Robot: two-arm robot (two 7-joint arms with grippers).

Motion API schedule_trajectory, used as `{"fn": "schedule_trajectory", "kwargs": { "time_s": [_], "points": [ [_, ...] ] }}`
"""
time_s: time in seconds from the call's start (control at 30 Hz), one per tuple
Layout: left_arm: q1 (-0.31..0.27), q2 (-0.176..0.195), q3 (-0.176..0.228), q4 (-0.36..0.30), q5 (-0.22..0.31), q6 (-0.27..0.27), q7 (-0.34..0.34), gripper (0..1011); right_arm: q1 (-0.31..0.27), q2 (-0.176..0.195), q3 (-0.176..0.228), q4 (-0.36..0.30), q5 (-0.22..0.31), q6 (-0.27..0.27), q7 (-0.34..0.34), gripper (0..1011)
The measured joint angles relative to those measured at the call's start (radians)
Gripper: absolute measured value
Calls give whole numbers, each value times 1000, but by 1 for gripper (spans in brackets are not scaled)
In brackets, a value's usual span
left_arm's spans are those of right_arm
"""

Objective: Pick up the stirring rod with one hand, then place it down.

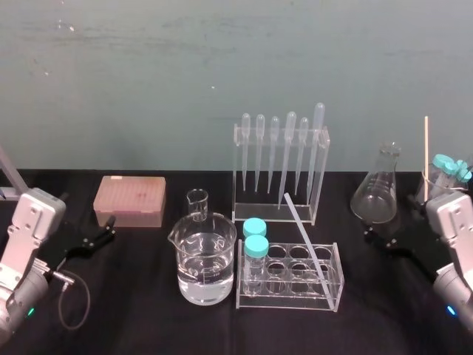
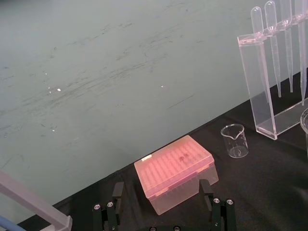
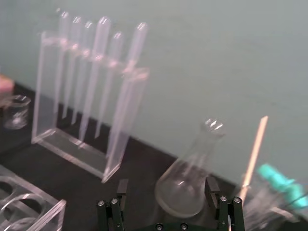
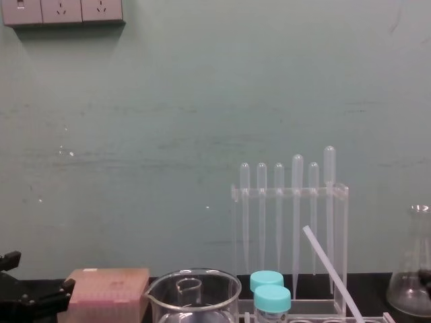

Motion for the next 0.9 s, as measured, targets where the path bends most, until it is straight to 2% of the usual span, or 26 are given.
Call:
{"fn": "schedule_trajectory", "kwargs": {
  "time_s": [0.13, 0.17, 0.23, 0.33, 0.4, 0.47, 0.53, 0.57, 0.6, 0.63, 0.7, 0.73, 0.8, 0.83, 0.9],
  "points": [
    [0, 0, 0, 0, 0, 0, 0, 1000, -15, -3, 30, -24, -36, -66, -45, 1003],
    [0, 0, 0, 0, 0, 0, 0, 1000, -20, -4, 38, -37, -62, -109, -64, 1003],
    [0, 0, 0, 0, 0, 0, 0, 1000, -22, -4, 43, -51, -88, -153, -78, 1003],
    [0, 0, 0, 0, 0, 0, 0, 1000, -11, -8, 41, -74, -135, -241, -77, 1003],
    [0, 0, 0, 0, 0, 0, 0, 1000, -7, -9, 39, -76, -137, -255, -67, 1003],
    [0, 0, 0, 0, 0, 0, 0, 1000, 11, -15, 28, -76, -106, -279, -7, 1003],
    [0, 0, 0, 0, 0, 0, 0, 1000, 31, -22, 15, -70, -45, -283, 71, 1003],
    [0, 0, 0, 0, 0, 0, 0, 1000, 47, -27, 5, -61, 11, -273, 137, 1003],
    [0, 0, 0, 0, 0, 0, 0, 1000, 47, -27, 5, -61, 11, -273, 137, 1003],
    [0, 0, 0, 0, 0, 0, 0, 1000, 63, -33, -4, -48, 71, -252, 206, 1003],
    [0, 0, 0, 0, 0, 0, 0, 1000, 80, -40, -11, -33, 130, -218, 270, 1003],
    [0, 0, 0, 0, 0, 0, 0, 1000, 98, -48, -18, -19, 185, -177, 333, 1003],
    [0, 0, 0, 0, 0, 0, 0, 1000, 117, -58, -24, 1, 240, -127, 391, 1003],
    [0, 0, 0, 0, 0, 0, 0, 1000, 134, -67, -28, 19, 283, -81, 439, 1003],
    [0, 0, 0, 0, 0, 0, 0, 1000, 156, -79, -32, 47, 334, -18, 498, 1003]
  ]
}}
